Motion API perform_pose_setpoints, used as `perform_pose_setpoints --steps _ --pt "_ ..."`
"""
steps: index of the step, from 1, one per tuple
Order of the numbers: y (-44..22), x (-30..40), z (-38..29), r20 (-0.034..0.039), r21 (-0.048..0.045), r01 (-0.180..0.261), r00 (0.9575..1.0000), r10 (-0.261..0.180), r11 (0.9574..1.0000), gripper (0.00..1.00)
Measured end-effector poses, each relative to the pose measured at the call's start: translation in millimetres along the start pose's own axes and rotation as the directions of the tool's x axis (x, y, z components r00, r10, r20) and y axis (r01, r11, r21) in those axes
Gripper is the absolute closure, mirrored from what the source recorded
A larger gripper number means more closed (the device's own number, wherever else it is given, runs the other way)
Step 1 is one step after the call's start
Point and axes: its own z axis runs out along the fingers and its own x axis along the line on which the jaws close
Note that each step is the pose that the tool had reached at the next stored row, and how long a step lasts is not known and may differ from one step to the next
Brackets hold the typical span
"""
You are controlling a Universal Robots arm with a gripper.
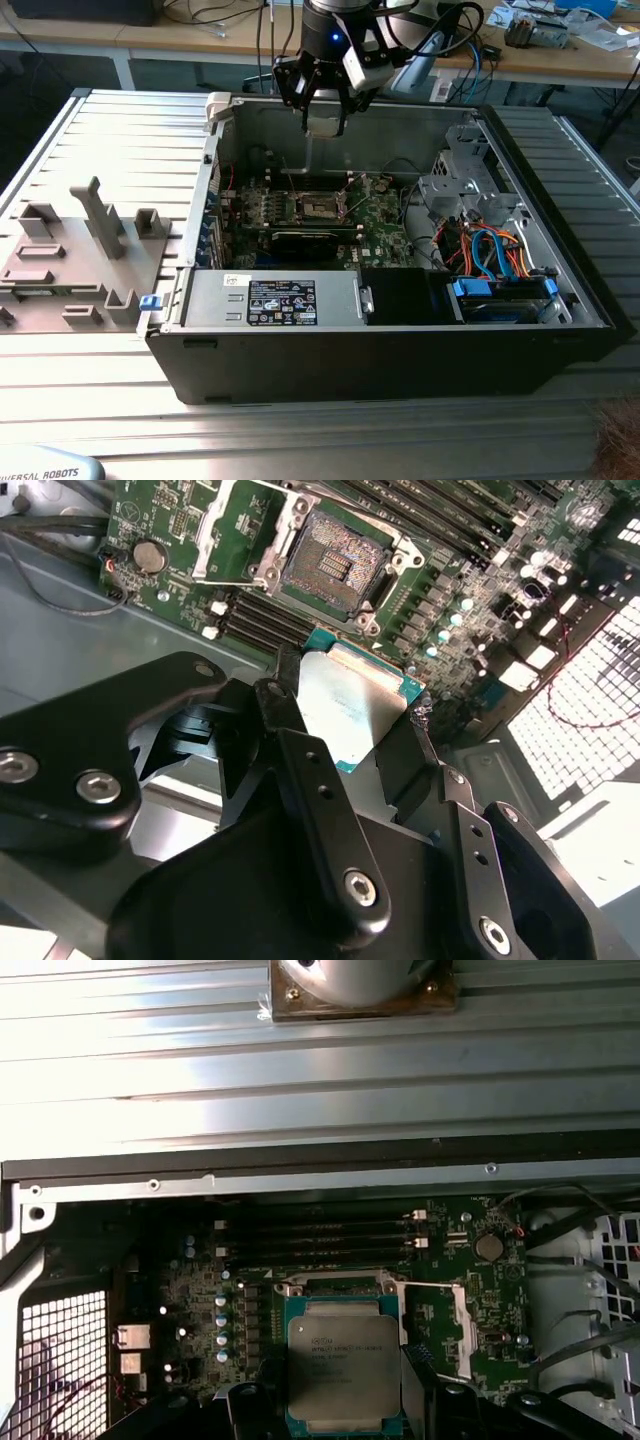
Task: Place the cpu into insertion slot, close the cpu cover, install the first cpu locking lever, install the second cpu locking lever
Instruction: 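Place the cpu into insertion slot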
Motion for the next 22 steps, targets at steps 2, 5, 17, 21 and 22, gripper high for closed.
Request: perform_pose_setpoints --steps 2,5,17,21,22 --pt "0.0 0.0 0.0 0.0006 0.0 -0.007 1.0 0.007 1.0 0.46" --pt "0.0 0.0 0.2 0.0019 0.0 -0.021 0.9998 0.021 0.9998 0.46" --pt "0.0 0.0 0.3 0.0044 0.0013 -0.049 0.9988 0.049 0.9988 0.46" --pt "0.0 0.0 0.3 0.0049 0.0012 -0.053 0.9986 0.053 0.9986 0.46" --pt "0.0 0.0 0.3 0.0049 0.0012 -0.053 0.9986 0.053 0.9986 0.46"
